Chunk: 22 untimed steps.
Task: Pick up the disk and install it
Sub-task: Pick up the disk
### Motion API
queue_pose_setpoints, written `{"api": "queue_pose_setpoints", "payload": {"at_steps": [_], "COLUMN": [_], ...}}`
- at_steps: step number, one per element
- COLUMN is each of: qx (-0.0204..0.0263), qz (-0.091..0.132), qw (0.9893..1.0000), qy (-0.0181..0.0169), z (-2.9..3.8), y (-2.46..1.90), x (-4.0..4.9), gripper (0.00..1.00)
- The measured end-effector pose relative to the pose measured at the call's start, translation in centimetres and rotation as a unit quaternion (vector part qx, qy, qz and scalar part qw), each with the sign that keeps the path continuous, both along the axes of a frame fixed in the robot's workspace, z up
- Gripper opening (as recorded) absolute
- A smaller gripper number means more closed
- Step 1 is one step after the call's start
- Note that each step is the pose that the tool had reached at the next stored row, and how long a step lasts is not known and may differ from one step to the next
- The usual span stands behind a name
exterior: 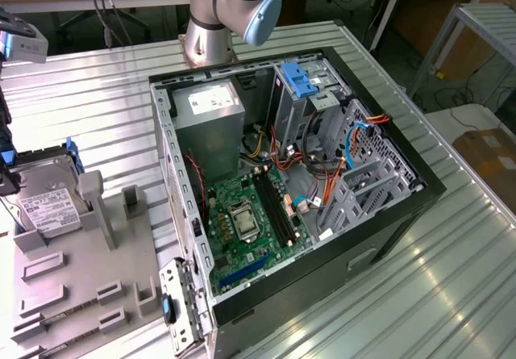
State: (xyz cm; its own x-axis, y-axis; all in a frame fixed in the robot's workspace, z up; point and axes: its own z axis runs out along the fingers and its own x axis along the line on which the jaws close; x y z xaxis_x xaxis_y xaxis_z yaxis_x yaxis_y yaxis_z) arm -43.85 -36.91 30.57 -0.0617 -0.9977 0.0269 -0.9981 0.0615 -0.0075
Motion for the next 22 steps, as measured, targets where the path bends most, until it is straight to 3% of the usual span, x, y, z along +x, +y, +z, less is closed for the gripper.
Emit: {"api": "queue_pose_setpoints", "payload": {"at_steps": [6,14,16,22], "qx": [0.0000,0.0000,-0.0001,0.0000], "qz": [0.000,0.000,0.000,0.000], "qw": [1.0000,1.0000,1.0000,1.0000], "qy": [0.0001,0.0001,0.0001,0.0000], "z": [-0.01,-0.04,-0.05,-0.10], "y": [0.17,0.04,0.04,0.03], "x": [0.00,0.00,0.00,0.00], "gripper": [0.44,0.44,0.37,0.37]}}
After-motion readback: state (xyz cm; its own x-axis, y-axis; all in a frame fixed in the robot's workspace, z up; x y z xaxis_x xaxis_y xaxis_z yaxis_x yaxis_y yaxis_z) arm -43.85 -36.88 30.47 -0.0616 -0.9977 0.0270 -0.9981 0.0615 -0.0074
